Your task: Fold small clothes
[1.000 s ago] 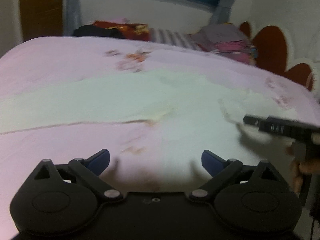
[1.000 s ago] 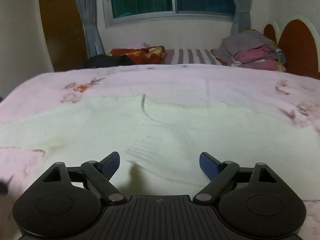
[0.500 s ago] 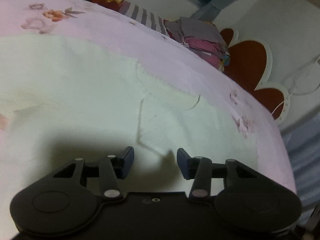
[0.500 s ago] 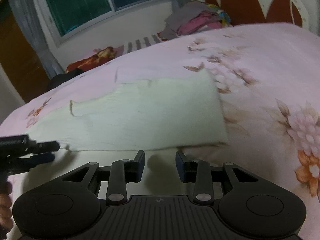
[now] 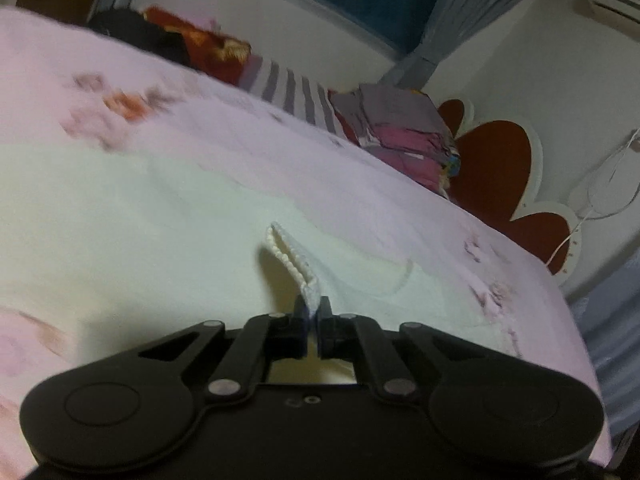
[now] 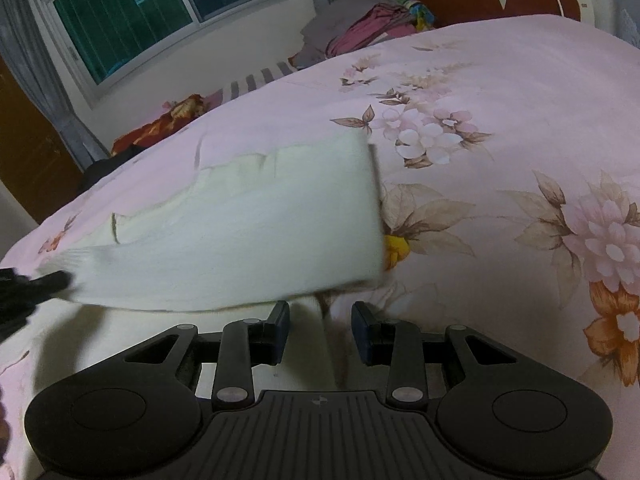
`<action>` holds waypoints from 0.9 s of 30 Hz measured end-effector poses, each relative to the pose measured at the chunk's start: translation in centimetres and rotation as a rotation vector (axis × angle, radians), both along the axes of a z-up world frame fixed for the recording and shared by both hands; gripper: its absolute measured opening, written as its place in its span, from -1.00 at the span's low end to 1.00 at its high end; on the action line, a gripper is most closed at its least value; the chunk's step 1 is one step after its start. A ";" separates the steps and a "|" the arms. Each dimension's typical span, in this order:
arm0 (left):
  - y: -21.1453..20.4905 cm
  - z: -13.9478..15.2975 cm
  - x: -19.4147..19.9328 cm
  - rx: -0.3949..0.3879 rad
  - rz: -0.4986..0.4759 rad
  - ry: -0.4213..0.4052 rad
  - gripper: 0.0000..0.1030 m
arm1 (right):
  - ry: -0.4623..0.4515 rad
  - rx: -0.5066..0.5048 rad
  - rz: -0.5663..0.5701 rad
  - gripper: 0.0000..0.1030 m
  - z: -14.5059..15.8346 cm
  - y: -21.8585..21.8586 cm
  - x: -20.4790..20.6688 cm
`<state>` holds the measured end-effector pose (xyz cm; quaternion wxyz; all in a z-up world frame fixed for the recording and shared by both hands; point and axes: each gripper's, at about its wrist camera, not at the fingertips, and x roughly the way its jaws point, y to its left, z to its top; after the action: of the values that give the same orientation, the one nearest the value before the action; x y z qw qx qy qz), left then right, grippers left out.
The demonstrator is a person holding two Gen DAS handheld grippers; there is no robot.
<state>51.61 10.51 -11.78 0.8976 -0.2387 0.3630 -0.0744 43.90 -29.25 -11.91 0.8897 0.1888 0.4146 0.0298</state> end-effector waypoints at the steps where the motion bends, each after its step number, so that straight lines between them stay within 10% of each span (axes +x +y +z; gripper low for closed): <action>1: 0.6 0.1 -0.2 0.010 0.006 -0.001 -0.93 | 0.000 -0.006 0.001 -0.32 0.0 0.1 0.1; 27: 5.8 -1.8 -1.7 0.065 0.066 0.046 -0.89 | 0.003 -0.127 0.038 -0.32 0.1 1.3 1.2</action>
<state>49.94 16.31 -13.62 0.8982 -0.2231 0.3778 -0.0272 45.13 -27.92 -11.84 0.8985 0.1241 0.4205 0.0203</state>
